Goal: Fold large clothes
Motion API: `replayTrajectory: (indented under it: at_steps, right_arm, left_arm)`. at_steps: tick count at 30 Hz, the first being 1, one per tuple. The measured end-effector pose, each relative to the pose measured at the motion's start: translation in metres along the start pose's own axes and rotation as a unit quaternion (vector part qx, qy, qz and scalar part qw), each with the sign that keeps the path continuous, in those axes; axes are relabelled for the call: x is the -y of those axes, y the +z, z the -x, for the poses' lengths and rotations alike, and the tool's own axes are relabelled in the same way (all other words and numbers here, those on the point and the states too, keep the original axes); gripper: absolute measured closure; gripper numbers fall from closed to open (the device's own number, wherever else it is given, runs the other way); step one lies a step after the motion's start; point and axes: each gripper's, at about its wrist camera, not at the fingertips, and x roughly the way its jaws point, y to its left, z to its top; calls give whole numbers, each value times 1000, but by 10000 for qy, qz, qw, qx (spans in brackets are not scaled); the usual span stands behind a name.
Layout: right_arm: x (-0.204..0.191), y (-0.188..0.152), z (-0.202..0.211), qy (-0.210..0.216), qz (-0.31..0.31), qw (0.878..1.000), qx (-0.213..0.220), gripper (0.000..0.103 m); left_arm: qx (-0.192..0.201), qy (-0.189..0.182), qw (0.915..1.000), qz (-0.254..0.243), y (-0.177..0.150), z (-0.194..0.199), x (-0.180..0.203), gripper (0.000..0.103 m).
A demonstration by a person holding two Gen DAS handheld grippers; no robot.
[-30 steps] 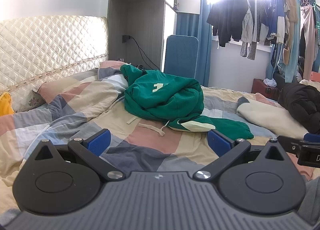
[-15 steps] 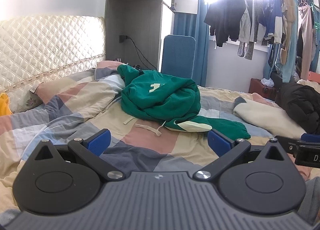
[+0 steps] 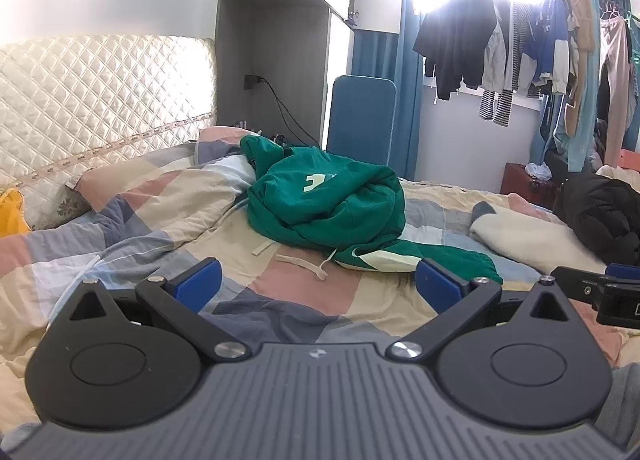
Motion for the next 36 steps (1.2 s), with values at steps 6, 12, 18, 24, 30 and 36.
replayTrajectory:
  at_steps: [6,12,18,24,30,36]
  right_arm:
    - [0,1,0,4,-19,10000,-29,0]
    - [1,4,-1,10,-36,9999,-94,0]
    - [-1,2,-6,-8,-31,9999,-117,0]
    - [-3,4,-17,24,-86,9998,-180,0]
    - [-6,5,-33,25,-64,9995,-308,0]
    - [-3,8,-58,34,-163,9989,-433,0]
  left_arm:
    - [3,2,10000,-2,0,0,-2,0]
    - [-13,19,10000,-2,-1,0,-5,0]
    - [-49,38,10000,23,1,-6,-9,0]
    - [-60,55,10000,40,6,-16,-14,0]
    - [-134,78,9999,69,10,-31,-18,0]
    - [-261,53,9996,91,17,-61,-23,0]
